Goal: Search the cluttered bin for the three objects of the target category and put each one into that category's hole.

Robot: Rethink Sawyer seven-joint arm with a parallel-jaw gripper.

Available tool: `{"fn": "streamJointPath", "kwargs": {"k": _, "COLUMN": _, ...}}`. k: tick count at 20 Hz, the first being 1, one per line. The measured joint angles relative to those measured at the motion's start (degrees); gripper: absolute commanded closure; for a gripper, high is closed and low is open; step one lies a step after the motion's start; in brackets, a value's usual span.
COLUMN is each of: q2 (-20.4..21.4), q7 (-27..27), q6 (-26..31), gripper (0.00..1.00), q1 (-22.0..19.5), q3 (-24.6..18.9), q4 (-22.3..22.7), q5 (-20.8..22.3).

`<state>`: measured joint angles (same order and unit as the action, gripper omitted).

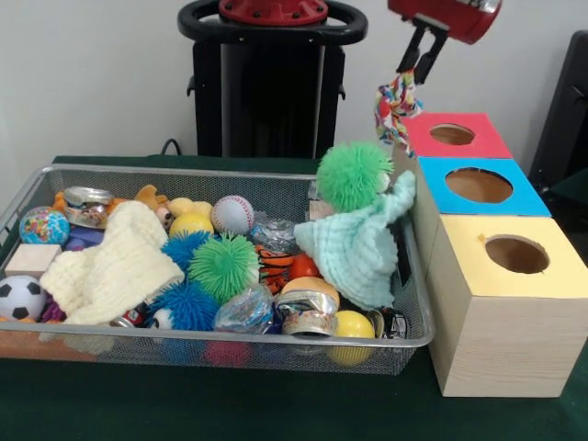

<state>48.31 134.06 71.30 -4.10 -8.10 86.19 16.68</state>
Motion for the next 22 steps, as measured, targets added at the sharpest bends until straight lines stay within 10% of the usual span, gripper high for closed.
{"fn": "streamJointPath", "kwargs": {"k": 8, "q2": -4.46, "q7": 10.37, "q6": 4.04, "gripper": 1.00, "q1": 3.42, "q3": 3.57, "q4": -10.38, "q5": -1.32}}
{"fn": "streamJointPath", "kwargs": {"k": 22, "q2": -8.18, "q7": 11.71, "q6": 4.48, "gripper": 1.00, "q1": 3.67, "q3": 7.46, "q4": -17.32, "q5": -2.06}}
